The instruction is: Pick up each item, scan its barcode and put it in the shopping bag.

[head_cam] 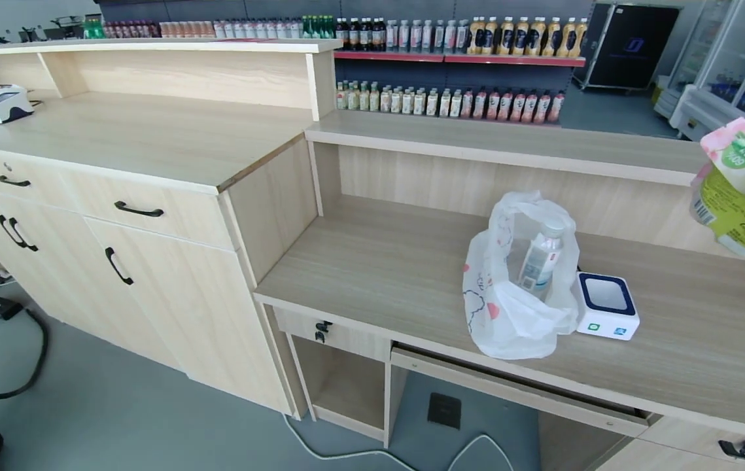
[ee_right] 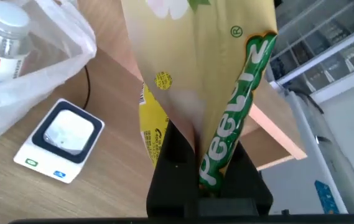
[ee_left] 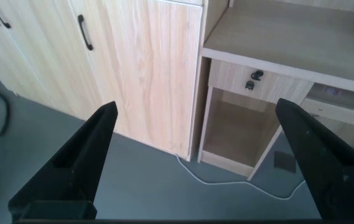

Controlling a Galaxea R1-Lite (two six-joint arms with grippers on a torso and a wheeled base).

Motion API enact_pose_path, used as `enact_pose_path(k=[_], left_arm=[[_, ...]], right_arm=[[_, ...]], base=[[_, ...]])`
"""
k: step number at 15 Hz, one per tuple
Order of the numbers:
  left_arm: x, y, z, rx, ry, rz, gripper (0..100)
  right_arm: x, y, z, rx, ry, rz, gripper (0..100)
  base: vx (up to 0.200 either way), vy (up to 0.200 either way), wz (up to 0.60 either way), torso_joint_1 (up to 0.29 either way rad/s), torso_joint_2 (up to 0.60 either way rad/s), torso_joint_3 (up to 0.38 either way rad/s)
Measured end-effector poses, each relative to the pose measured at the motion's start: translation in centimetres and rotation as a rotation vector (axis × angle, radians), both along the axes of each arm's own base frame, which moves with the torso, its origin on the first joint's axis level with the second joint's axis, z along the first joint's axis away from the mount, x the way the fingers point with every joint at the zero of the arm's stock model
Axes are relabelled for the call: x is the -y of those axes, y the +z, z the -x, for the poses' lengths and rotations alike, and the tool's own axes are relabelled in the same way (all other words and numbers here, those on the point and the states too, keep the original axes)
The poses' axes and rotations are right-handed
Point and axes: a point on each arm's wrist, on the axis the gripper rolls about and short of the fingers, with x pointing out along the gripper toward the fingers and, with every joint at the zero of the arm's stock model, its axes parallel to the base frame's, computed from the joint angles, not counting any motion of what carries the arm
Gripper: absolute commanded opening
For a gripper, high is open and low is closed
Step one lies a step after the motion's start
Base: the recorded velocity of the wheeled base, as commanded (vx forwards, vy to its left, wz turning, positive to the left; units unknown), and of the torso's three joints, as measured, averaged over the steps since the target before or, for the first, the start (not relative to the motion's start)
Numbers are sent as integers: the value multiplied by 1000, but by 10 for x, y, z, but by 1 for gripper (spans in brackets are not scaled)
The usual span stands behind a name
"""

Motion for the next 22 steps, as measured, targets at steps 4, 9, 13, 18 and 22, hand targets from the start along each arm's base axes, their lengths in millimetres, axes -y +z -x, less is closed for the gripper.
enact_pose_path(k=[4,9,13,18,22], left_arm=[[0,0,0,1,0,0,100],[0,0,0,0,0,0,100],[0,0,0,0,0,0,100],[0,0,0,0,-1,0,100],[0,0,0,0,-1,0,100]], right_arm=[[26,-10,-20,-75,22,201,0],[60,-37,-32,-177,36,266,0],[66,-54,-44,-220,120,285,0],[72,-70,-50,-260,198,362,0],[82,-75,-45,-272,225,422,0]], base=[[0,0,0,0,0,0],[0,0,0,0,0,0],[0,0,0,0,0,0],[0,0,0,0,0,0],[0,0,0,0,0,0]])
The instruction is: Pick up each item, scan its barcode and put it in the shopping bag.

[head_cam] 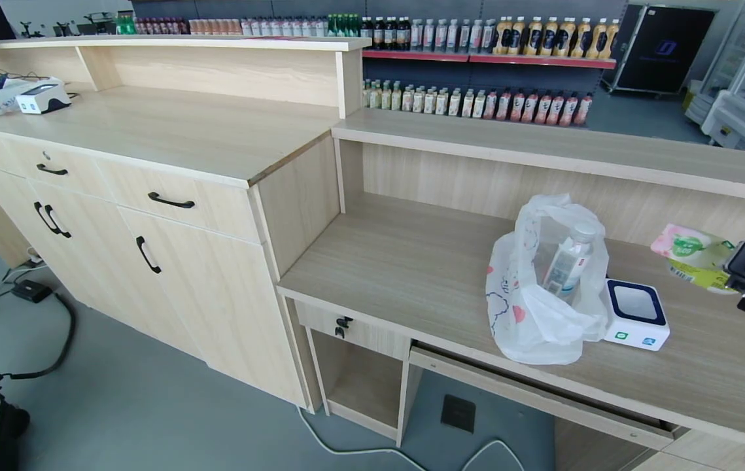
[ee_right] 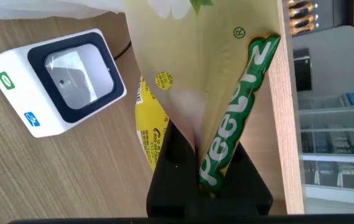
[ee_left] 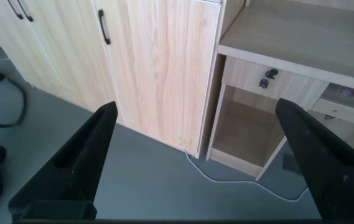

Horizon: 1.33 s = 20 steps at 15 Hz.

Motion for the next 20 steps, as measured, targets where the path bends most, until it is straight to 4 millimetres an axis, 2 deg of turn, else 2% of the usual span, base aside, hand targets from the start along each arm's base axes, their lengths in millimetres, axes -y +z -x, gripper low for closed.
enact_pose_path(k=[3,6,14,20], left_arm=[[0,0,0,0,0,0,100],[0,0,0,0,0,0,100],[0,0,0,0,0,0,100],[0,0,0,0,0,0,100]], right_arm=[[13,-2,8,0,11,44,0],[15,-8,11,-39,33,106,0],[14,-12,11,-44,83,190,0],[9,-19,11,-77,157,187,0]], base=[[0,0,0,0,0,0],[0,0,0,0,0,0],[0,0,0,0,0,0],[0,0,0,0,0,0]])
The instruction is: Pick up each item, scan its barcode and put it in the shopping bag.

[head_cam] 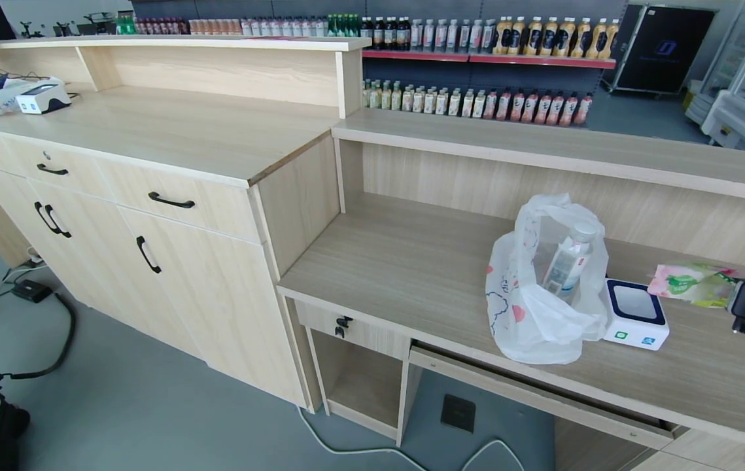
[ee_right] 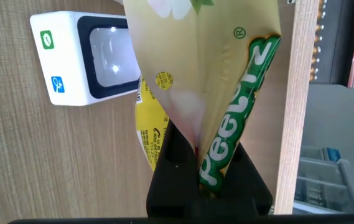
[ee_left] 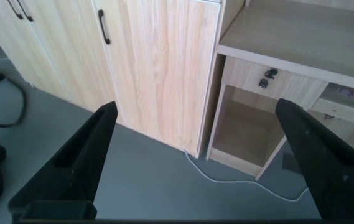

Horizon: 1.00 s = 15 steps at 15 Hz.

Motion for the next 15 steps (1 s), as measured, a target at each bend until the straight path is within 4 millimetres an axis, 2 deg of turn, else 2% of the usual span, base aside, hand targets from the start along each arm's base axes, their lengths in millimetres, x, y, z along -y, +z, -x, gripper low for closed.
enact_pose_path(k=[15], left_arm=[[0,0,0,0,0,0,100]], right_arm=[[2,-2,-4,1,7,1,0]], base=[[0,0,0,0,0,0]])
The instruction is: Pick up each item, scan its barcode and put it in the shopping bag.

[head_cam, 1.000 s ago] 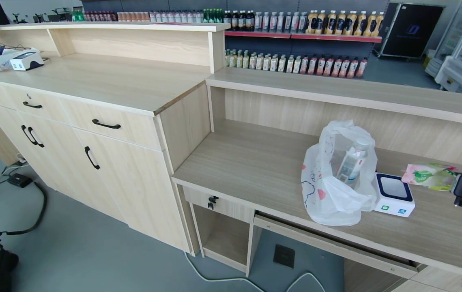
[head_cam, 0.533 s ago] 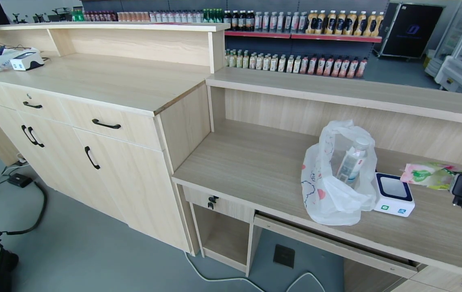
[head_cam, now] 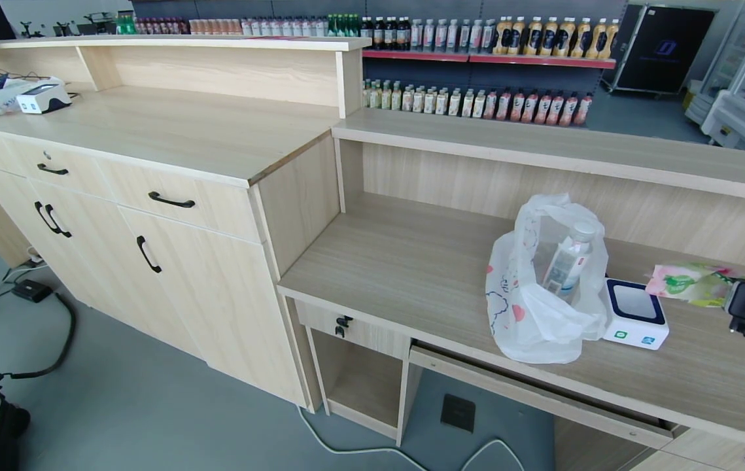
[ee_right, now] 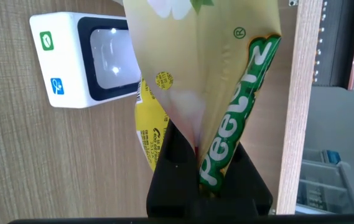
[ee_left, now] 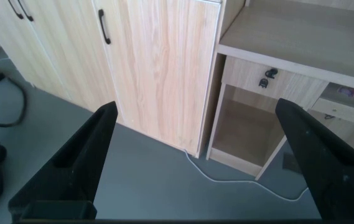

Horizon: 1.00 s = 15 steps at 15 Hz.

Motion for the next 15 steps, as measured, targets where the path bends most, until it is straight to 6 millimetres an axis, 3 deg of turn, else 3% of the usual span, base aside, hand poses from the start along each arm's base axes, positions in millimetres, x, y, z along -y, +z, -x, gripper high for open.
enact_pose_path(k=[5,7,9,13,15], left_arm=[[0,0,0,0,0,0,100],[0,0,0,0,0,0,100],[0,0,0,0,0,0,100],[0,0,0,0,-1,0,100],[0,0,0,0,-1,0,100]], right_arm=[[0,-1,-1,-2,8,-6,0],[-1,7,0,15,-2,-21,0],[-4,28,6,44,-50,-145,0],[-19,96,18,192,-201,-542,0],[-24,118,27,272,-302,-694,0]], base=[[0,0,0,0,0,0],[0,0,0,0,0,0],[0,0,0,0,0,0],[0,0,0,0,0,0],[0,0,0,0,0,0]])
